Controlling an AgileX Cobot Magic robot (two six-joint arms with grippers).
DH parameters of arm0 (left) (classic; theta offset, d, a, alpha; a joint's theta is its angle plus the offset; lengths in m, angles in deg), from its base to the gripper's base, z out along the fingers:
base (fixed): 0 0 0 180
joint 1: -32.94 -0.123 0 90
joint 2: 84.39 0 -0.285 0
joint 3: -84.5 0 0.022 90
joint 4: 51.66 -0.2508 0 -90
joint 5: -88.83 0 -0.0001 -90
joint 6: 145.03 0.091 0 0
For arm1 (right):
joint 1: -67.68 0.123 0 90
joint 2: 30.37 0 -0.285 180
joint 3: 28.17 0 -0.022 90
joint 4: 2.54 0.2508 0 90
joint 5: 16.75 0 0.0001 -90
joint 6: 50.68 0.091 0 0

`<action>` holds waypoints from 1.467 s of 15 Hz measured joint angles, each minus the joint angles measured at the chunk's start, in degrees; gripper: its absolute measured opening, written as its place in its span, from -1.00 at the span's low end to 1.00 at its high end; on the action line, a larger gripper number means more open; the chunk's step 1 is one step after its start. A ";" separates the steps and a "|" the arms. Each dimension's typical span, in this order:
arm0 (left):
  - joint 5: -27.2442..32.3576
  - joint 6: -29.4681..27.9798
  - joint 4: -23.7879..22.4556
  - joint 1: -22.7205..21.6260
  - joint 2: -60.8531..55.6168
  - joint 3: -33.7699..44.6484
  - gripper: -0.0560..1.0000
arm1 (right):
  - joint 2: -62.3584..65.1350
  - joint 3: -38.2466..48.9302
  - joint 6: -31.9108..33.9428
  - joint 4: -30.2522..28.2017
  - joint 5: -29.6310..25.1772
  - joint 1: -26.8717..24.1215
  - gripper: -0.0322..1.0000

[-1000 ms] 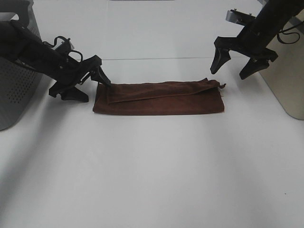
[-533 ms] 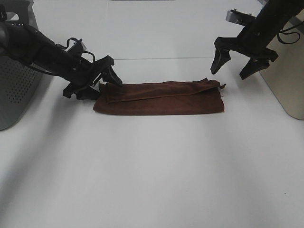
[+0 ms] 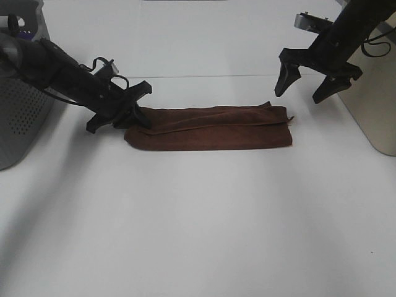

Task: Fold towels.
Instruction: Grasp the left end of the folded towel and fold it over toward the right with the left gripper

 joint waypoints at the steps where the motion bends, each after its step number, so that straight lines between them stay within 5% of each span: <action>1: 0.40 -0.17 -0.34 0.00 0.00 0.00 -0.82 | 0.00 0.00 0.00 -0.06 0.00 0.00 0.74; 3: 1.66 -1.95 -2.98 -0.29 -0.74 0.00 -0.83 | 0.00 0.00 0.00 -0.06 0.00 0.00 0.74; 9: 5.33 -15.36 -22.92 -1.72 -9.45 -0.11 -0.83 | 0.00 0.00 0.00 -0.06 -0.17 0.00 0.74; 13: 11.57 -20.45 -23.15 -0.86 -9.80 -4.98 -0.83 | 0.00 0.00 0.00 -0.06 -0.29 0.00 0.74; 16: 13.98 -23.15 -22.52 5.96 -9.80 -15.01 -0.83 | 0.00 0.00 0.00 -0.06 -0.74 0.00 0.74; 22: 5.04 -25.55 -22.23 15.13 -5.90 -17.65 -0.83 | 0.00 0.00 0.17 0.00 -1.43 0.00 0.74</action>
